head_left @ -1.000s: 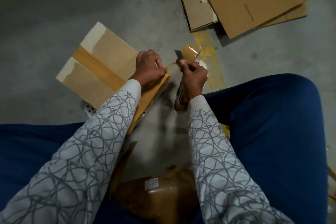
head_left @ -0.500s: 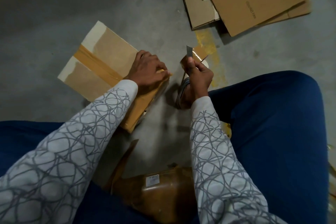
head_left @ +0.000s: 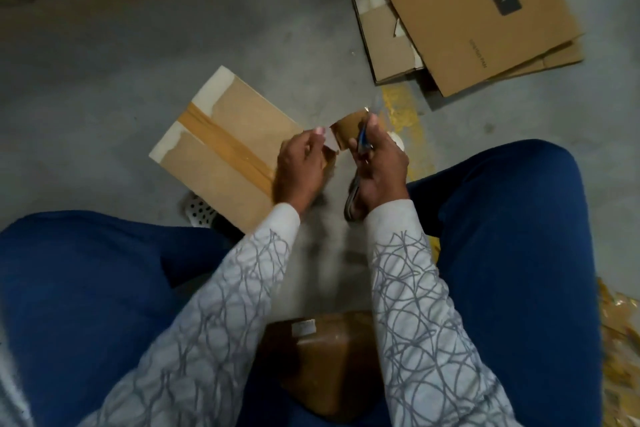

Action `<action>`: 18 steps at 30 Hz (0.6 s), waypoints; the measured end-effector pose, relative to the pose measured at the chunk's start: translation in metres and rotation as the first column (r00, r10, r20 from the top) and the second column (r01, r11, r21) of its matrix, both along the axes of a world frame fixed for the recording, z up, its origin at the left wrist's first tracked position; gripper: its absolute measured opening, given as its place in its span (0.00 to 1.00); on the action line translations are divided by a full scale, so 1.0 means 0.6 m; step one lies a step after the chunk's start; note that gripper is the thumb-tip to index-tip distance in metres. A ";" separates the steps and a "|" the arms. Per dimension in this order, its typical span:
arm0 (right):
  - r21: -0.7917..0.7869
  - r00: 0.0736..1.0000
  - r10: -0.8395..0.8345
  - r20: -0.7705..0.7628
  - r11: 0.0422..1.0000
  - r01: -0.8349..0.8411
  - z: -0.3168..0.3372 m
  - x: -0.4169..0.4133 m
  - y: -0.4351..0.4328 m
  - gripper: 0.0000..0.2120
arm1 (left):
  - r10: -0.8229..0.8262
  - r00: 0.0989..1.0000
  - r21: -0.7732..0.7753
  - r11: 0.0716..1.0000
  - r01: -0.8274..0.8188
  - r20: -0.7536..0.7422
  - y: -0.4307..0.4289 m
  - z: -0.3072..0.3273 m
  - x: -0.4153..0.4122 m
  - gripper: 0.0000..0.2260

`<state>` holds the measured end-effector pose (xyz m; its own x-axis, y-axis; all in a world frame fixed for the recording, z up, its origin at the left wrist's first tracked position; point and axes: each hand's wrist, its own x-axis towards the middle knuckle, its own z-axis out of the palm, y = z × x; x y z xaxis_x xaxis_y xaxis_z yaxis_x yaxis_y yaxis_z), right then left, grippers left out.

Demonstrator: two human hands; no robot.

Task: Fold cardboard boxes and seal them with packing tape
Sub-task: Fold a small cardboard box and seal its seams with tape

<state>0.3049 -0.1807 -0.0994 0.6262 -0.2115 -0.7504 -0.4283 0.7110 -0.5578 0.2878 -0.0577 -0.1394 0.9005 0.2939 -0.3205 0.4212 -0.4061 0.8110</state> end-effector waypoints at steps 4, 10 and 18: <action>0.224 0.992 0.037 0.122 0.973 -0.064 0.068 -0.049 0.026 0.05 | 0.283 0.946 -0.489 0.810 -0.324 -0.157 -0.019 0.086 -0.068 0.13; 0.455 0.982 0.027 0.187 0.884 -0.111 0.114 -0.170 0.062 0.04 | 0.305 0.941 -0.071 0.952 -0.298 0.143 -0.005 0.157 -0.188 0.21; 0.381 0.960 0.234 0.157 0.882 -0.277 0.129 -0.272 0.089 0.04 | 0.584 0.810 -0.348 0.748 -0.566 -0.063 0.034 0.194 -0.290 0.03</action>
<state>0.1418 -0.1272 -0.0218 0.6970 0.2666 -0.6657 -0.5801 0.7553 -0.3050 0.1138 -0.0376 -0.0229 0.6128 0.6436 -0.4586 0.4443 0.1993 0.8734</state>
